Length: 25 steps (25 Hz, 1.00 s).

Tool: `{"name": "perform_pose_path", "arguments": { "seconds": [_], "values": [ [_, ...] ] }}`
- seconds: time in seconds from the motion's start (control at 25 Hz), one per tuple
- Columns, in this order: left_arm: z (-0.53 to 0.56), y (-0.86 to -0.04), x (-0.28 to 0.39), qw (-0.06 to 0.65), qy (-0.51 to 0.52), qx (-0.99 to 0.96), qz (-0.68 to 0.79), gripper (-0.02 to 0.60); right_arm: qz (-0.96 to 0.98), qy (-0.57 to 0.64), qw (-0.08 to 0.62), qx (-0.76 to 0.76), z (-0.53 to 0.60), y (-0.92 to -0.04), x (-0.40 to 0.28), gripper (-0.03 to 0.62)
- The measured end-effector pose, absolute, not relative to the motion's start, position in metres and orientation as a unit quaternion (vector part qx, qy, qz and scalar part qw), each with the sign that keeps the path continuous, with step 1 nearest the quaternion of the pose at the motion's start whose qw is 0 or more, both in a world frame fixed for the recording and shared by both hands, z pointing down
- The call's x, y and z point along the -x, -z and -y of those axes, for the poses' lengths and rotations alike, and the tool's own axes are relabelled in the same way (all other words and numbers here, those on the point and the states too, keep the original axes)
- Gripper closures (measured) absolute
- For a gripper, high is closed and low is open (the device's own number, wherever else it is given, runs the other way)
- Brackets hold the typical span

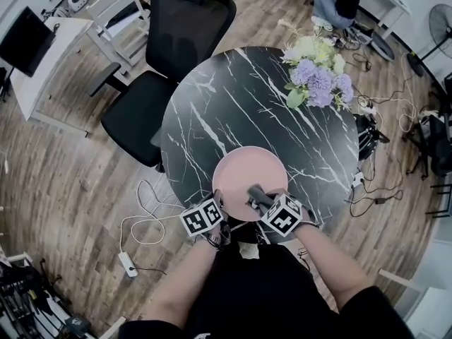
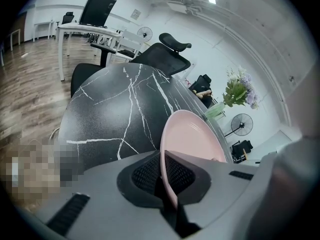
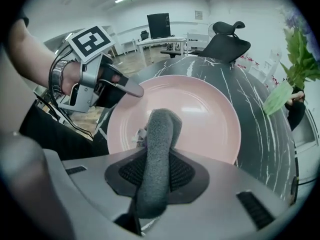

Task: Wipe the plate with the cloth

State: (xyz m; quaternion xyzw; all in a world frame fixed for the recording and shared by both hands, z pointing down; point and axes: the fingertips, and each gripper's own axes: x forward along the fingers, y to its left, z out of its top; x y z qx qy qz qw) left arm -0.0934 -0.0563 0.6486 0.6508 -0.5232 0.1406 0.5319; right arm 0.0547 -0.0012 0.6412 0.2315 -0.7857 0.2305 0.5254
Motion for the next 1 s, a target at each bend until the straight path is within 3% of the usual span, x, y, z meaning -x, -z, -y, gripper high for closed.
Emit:
{"name": "perform_pose_path", "arguments": {
  "seconds": [1.0],
  "values": [
    [0.058, -0.65, 0.091, 0.543, -0.151, -0.677, 0.472, 0.552, 0.741, -0.193, 0.556, -0.325, 0.094, -0.641, -0.104, 0.484]
  ]
}}
